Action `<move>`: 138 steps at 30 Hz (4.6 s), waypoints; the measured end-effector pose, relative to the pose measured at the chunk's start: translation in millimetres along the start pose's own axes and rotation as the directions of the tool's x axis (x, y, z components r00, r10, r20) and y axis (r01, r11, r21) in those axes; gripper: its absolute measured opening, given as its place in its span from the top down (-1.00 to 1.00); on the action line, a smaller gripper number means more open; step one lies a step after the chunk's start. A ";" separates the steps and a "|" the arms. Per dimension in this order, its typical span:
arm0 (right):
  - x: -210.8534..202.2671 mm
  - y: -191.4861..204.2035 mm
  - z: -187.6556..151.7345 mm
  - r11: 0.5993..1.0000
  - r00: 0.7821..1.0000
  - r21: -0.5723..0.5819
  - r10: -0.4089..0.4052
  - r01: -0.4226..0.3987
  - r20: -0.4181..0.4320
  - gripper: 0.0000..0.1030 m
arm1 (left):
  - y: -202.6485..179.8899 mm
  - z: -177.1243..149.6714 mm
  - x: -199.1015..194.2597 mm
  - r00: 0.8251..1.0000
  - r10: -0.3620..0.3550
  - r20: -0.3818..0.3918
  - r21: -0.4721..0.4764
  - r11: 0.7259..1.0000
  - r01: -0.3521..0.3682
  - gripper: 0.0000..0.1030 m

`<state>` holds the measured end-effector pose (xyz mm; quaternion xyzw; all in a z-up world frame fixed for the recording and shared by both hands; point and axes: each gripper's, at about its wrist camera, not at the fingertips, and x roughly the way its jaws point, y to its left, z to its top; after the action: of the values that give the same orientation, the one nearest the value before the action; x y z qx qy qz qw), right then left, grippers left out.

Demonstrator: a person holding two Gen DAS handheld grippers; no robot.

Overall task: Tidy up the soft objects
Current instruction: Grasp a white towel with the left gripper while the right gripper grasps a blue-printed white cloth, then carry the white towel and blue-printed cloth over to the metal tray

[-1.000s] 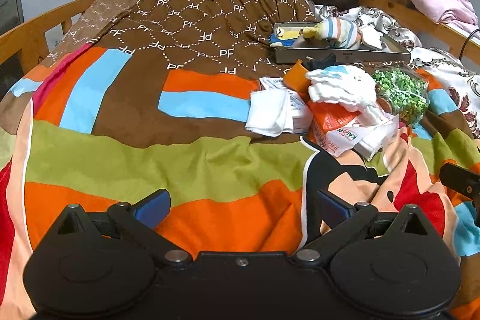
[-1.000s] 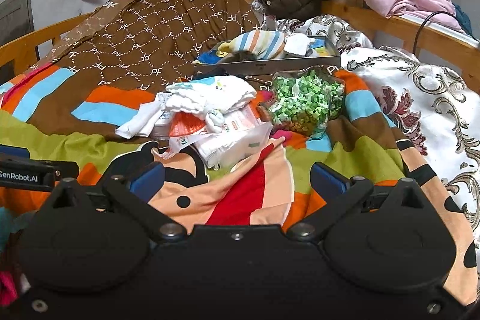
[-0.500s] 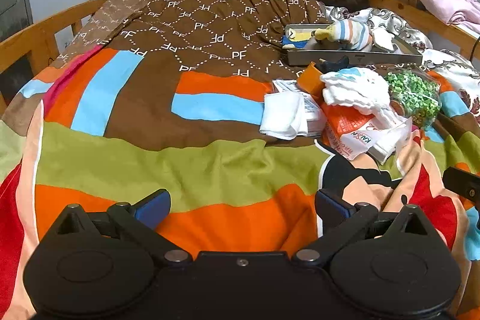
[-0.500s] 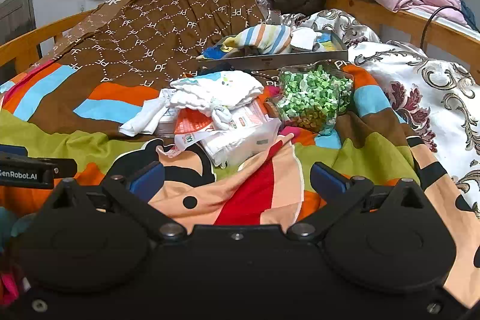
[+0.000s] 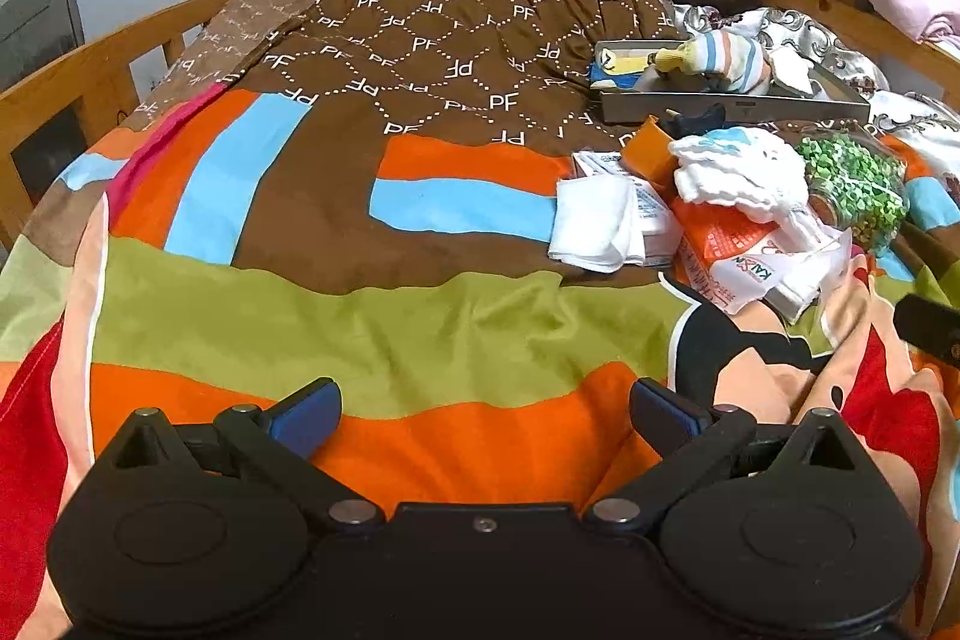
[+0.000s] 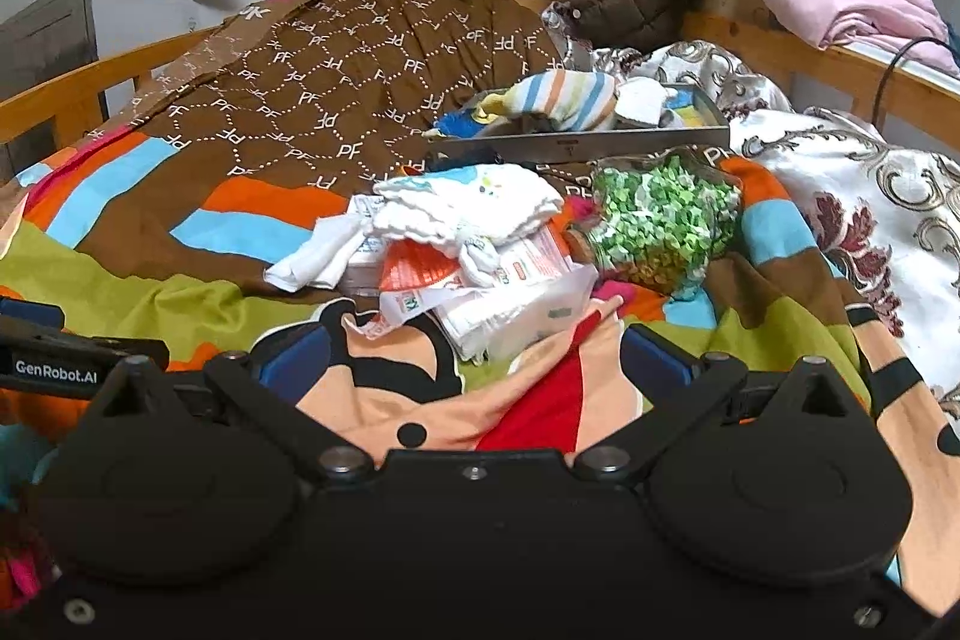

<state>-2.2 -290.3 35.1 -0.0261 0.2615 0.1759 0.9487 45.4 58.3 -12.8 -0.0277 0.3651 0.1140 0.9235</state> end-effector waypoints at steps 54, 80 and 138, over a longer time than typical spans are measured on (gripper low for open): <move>210.7 7.6 62.0 0.976 0.990 -0.179 0.110 -0.125 -0.092 -0.27 | -12.4 114.6 170.4 0.872 -0.429 -0.236 0.131 0.875 0.466 0.08; 175.9 -3.4 79.0 0.981 0.991 -0.146 0.123 -0.130 -0.057 0.78 | -28.0 145.3 126.5 0.818 -0.566 -0.099 0.076 0.816 0.574 0.80; 435.7 -99.1 230.9 0.973 0.986 -0.214 -0.111 0.082 -0.126 0.72 | -131.7 279.3 339.8 0.907 -0.414 0.084 0.184 0.901 0.394 0.79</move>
<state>493.8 -211.0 9.6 -0.1500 0.3048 0.1535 0.9279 502.7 32.4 -43.9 -0.0204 0.3026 -0.1087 0.9467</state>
